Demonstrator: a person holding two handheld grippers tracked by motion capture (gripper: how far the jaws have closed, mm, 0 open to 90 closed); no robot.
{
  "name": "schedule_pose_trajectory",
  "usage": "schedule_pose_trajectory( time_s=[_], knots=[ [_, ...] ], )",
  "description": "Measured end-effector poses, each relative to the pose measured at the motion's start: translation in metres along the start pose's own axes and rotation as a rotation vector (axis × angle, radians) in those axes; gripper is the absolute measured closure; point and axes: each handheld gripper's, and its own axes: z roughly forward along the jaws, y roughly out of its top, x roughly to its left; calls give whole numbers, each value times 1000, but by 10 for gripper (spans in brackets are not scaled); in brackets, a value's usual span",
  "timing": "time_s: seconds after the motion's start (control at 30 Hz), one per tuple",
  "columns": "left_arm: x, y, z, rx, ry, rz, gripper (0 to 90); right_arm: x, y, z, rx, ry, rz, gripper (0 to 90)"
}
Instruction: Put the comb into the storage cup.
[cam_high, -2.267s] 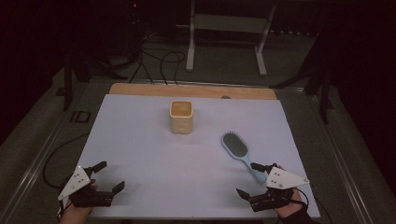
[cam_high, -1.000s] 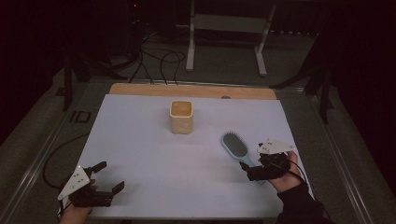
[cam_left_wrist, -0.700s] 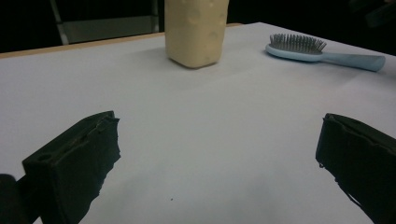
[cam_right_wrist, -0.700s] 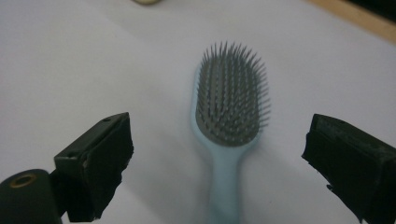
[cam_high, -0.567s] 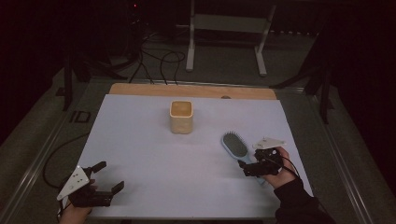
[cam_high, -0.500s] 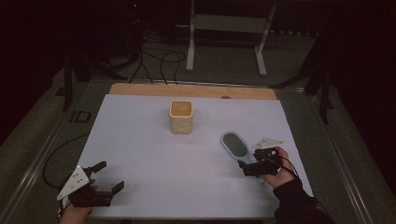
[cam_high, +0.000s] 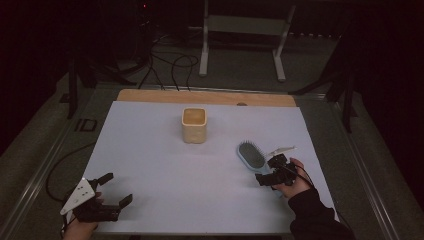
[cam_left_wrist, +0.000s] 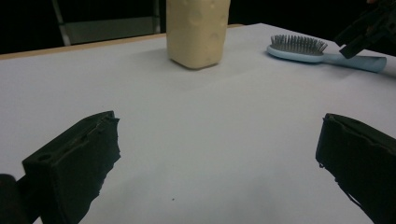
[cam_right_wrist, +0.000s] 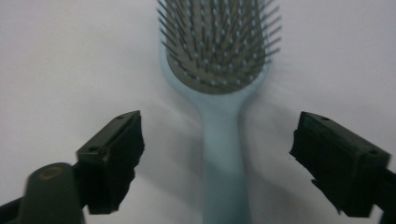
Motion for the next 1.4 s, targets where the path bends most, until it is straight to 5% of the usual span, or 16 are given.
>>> schedule_pose_trajectory(
  time_s=[0.2,0.73,1.4],
  knots=[
    [1,0,0,4,3,0,0,-1,4,5,62,0,26,289],
    [0,0,-1,0,6,0,0,0,20,15,212,-34,-21,467],
    [0,0,-1,8,10,4,0,-5,33,27,339,-8,-60,539]
  ],
)
